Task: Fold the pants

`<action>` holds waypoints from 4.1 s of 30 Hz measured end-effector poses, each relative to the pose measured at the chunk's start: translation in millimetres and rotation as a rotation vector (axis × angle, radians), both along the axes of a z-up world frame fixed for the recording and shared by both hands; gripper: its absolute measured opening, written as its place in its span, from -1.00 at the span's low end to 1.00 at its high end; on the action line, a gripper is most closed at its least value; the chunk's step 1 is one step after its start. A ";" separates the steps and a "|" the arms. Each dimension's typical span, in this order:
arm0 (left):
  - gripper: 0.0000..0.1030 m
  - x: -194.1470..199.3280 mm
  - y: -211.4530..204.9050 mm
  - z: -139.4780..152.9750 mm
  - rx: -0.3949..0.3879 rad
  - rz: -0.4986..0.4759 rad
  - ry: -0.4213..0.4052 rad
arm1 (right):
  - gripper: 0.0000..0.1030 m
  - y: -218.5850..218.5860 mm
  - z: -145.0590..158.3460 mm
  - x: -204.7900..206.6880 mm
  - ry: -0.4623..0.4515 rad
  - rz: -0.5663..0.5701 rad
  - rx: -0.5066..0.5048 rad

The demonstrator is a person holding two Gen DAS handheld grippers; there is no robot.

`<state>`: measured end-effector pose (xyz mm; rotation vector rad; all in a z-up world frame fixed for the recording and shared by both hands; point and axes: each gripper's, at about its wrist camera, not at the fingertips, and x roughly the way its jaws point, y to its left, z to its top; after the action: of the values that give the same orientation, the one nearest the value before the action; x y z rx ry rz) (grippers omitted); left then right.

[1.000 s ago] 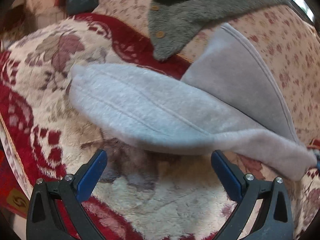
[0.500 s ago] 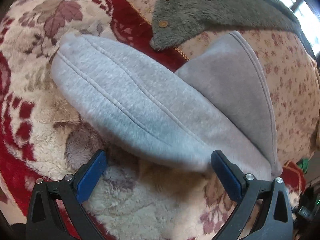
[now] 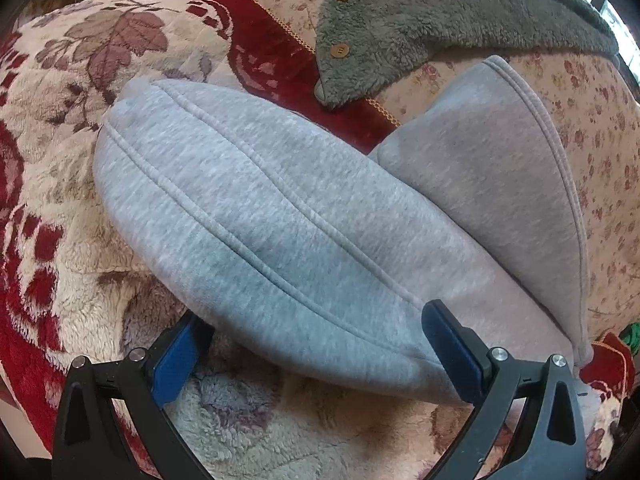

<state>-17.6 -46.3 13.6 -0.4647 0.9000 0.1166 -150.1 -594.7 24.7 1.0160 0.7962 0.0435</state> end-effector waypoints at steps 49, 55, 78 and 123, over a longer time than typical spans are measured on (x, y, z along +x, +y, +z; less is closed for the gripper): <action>-0.61 -90.4 52.9 23.7 -0.018 -0.204 0.013 | -0.75 44.2 -2.5 -98.6 0.079 0.165 -0.126; 0.32 -97.7 86.2 37.1 -0.057 -0.089 -0.024 | -0.39 37.3 3.5 -93.9 0.107 0.167 -0.157; -0.67 -50.7 154.0 51.5 -0.038 -0.042 -0.029 | 0.29 43.8 68.4 -88.1 0.019 0.173 -0.269; 0.55 -46.0 -23.4 107.4 0.354 -0.227 -0.130 | 0.83 117.1 57.4 6.9 0.029 0.349 -0.313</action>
<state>-63.6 -69.7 121.0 -0.0392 0.7779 0.0360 -143.3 -477.6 82.1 0.5761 0.9665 0.1973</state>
